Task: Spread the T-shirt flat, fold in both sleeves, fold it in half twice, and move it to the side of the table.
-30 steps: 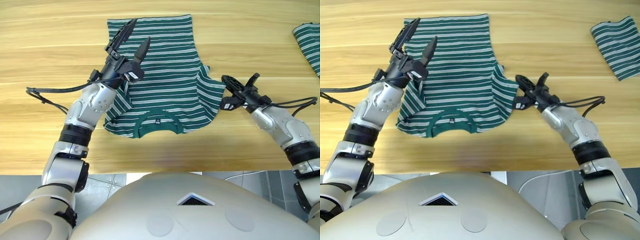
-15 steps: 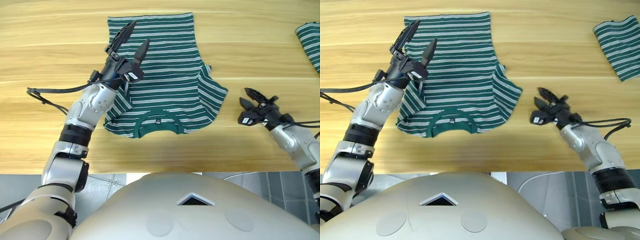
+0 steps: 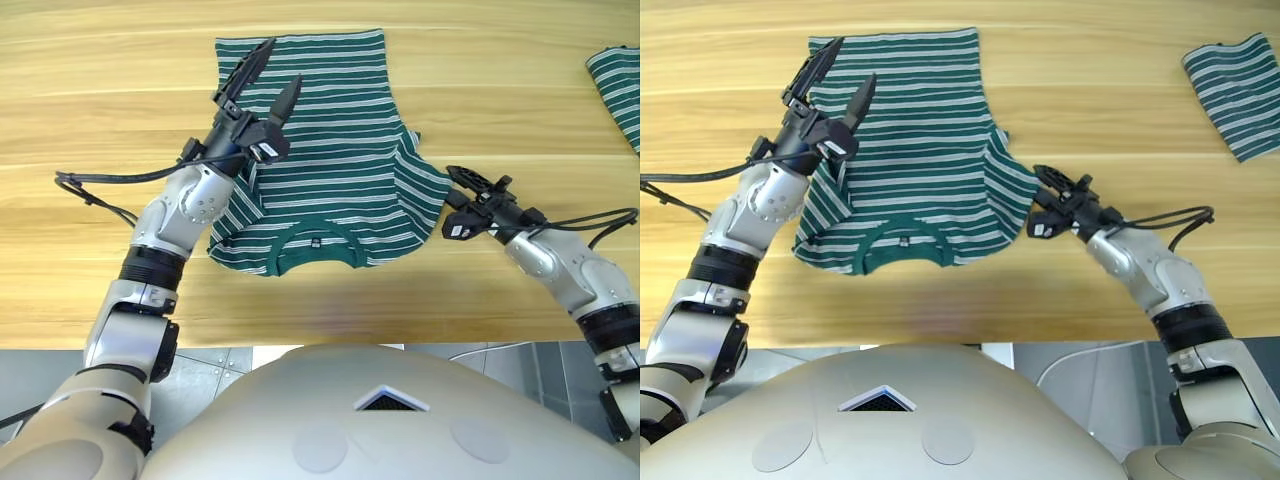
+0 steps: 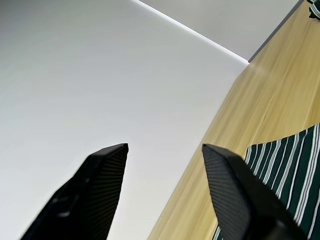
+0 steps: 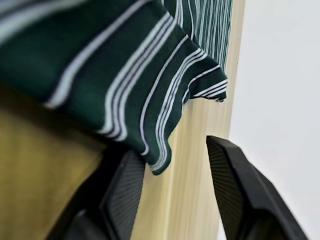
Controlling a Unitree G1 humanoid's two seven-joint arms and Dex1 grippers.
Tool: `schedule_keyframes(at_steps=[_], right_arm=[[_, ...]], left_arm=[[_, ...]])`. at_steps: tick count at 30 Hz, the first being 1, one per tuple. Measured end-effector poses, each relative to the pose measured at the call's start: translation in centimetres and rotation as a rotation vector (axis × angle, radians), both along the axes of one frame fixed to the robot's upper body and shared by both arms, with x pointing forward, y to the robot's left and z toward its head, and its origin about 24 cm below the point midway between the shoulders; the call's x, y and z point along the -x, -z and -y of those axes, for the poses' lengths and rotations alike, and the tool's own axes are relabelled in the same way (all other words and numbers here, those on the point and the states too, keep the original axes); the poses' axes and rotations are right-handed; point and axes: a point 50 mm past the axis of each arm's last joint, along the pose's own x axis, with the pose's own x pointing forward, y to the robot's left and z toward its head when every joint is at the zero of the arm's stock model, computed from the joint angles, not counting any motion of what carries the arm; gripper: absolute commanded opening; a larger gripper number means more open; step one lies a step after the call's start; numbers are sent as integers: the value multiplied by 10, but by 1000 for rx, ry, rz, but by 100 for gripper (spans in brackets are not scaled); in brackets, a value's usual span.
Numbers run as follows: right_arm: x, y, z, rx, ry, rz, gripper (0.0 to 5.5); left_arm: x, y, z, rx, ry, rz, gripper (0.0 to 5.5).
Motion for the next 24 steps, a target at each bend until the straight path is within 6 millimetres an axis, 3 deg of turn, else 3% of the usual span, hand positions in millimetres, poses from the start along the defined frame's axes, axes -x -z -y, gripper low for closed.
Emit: schedule_keyframes(at_steps=[9,14,24], right_arm=[[-6,2,3,-4,5,15,216],[-7,4,4,1,-1,6,138],[-9,-1,4,-7,-15,18,58]], left_arm=[[1,1,4,11,8,-2,278],[1,2,6,2,10,2,278],[2,-1,9,16,17,19,278]])
